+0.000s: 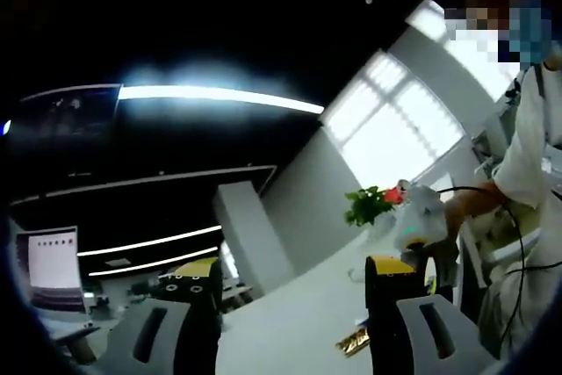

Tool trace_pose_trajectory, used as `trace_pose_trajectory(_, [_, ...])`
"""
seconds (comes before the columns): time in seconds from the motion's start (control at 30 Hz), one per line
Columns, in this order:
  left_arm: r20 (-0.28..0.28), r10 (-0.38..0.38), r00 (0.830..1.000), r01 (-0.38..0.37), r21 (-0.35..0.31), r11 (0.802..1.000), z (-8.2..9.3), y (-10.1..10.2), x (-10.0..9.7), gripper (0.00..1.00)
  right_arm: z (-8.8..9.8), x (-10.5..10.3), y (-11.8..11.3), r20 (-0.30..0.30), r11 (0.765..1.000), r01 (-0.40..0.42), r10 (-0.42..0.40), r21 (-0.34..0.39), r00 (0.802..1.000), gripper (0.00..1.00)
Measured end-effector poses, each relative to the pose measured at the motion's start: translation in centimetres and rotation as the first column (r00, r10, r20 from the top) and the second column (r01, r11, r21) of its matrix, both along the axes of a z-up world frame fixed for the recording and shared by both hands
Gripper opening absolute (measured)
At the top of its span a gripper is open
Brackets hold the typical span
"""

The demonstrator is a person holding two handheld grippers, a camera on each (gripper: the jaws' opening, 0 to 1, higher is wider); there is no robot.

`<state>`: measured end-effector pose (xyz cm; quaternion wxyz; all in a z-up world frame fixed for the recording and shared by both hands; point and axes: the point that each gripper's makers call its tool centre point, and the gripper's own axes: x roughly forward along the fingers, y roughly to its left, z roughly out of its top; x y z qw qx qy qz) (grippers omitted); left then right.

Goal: Arrange the skincare products in the storage area until every visible bottle or jar stands upright without overlapping.

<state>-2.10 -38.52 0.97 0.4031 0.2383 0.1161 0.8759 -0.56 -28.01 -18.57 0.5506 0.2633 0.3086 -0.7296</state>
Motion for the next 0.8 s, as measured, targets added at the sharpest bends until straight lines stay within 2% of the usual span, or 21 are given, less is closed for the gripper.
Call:
trace_pose_trajectory(0.03, [0.000, -0.004, 1.000, 0.004, 0.003, 1.000, 0.0, 0.0, 0.1, 0.67, -0.2, 0.5, -0.1, 0.036, 1.000, -0.013, 0.014, -0.012, 0.999, 0.21])
trace_pose_trajectory(0.1, [0.000, -0.007, 1.000, 0.007, 0.004, 1.000, 0.1, 0.0, 0.2, 0.67, -0.4, 0.6, 0.0, 0.105, 1.000, 0.011, -0.008, -0.028, 0.994, 0.21])
trace_pose_trajectory(0.2, [-0.006, -0.004, 1.000, 0.004, 0.003, 1.000, 0.2, -0.1, 0.3, 0.67, -0.3, -0.2, 0.0, 0.063, 0.999, 0.000, 0.003, -0.045, 0.998, 0.25])
trace_pose_trajectory(0.23, [-0.007, -0.006, 1.000, 0.006, 0.008, 1.000, 0.3, -0.2, 0.3, 0.67, -0.1, -0.2, 0.0, 0.066, 0.999, -0.004, 0.008, -0.053, 0.998, 0.26])
trace_pose_trajectory(0.37, [-0.005, -0.011, 1.000, 0.011, 0.023, 1.000, 0.4, -0.3, 0.4, 0.67, 1.3, 0.0, -0.7, 0.139, 0.988, 0.009, 0.013, -0.157, 0.990, 0.26])
trace_pose_trajectory(0.5, [-0.005, -0.006, 1.000, 0.006, 0.020, 1.000, 0.3, -0.3, 0.4, 0.67, 1.8, -0.7, -0.5, 0.110, 0.986, 0.008, 0.011, -0.167, 0.994, 0.27])
trace_pose_trajectory(0.6, [-0.004, -0.008, 1.000, 0.008, 0.022, 1.000, 0.4, -0.2, 0.5, 0.67, 2.4, -1.2, -0.5, 0.097, 0.979, 0.019, 0.000, -0.203, 0.995, 0.29])
trace_pose_trajectory(0.73, [-0.007, -0.010, 1.000, 0.010, 0.018, 1.000, 0.4, -0.1, 0.7, 0.67, 2.6, -1.8, -0.1, 0.093, 0.976, 0.034, -0.015, -0.215, 0.996, 0.34])
trace_pose_trajectory(0.8, [-0.005, -0.011, 1.000, 0.012, 0.021, 1.000, 0.4, -0.1, 0.7, 0.67, 2.9, -2.2, -0.1, 0.069, 0.972, 0.025, -0.009, -0.232, 0.998, 0.39])
